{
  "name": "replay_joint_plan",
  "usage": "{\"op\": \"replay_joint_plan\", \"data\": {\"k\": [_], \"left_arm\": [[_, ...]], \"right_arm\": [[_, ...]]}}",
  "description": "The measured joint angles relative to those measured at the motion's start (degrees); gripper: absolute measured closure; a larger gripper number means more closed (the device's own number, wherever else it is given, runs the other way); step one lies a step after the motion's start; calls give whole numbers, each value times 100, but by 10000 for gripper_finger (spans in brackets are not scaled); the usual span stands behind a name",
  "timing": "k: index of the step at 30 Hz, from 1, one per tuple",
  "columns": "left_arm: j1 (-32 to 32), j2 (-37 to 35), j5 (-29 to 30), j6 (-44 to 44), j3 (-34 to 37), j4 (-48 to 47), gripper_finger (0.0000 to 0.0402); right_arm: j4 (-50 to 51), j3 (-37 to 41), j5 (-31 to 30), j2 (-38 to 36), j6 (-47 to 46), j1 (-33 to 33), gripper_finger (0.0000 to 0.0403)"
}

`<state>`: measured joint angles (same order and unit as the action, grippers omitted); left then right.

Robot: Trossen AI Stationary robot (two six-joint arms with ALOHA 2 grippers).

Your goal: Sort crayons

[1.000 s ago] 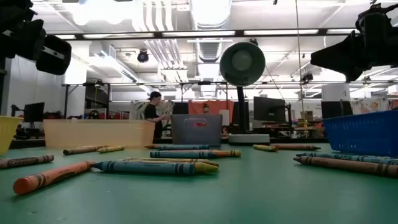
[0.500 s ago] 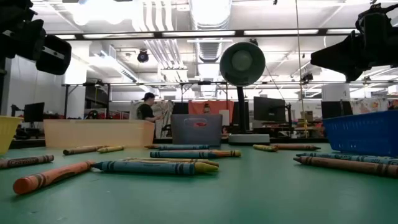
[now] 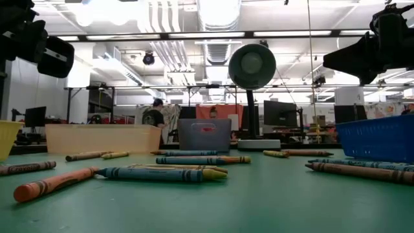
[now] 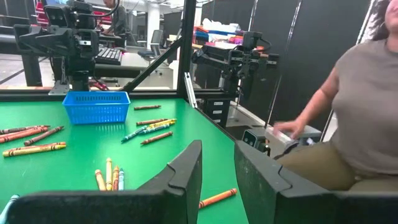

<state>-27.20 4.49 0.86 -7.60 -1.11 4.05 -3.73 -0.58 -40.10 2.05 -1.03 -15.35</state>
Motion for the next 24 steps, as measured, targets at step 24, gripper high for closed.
{"op": "replay_joint_plan", "data": {"k": [24], "left_arm": [[4,138,369,1090,-4,3162,325]], "right_arm": [[-606,-114,407,118,-1714,26,271]]}}
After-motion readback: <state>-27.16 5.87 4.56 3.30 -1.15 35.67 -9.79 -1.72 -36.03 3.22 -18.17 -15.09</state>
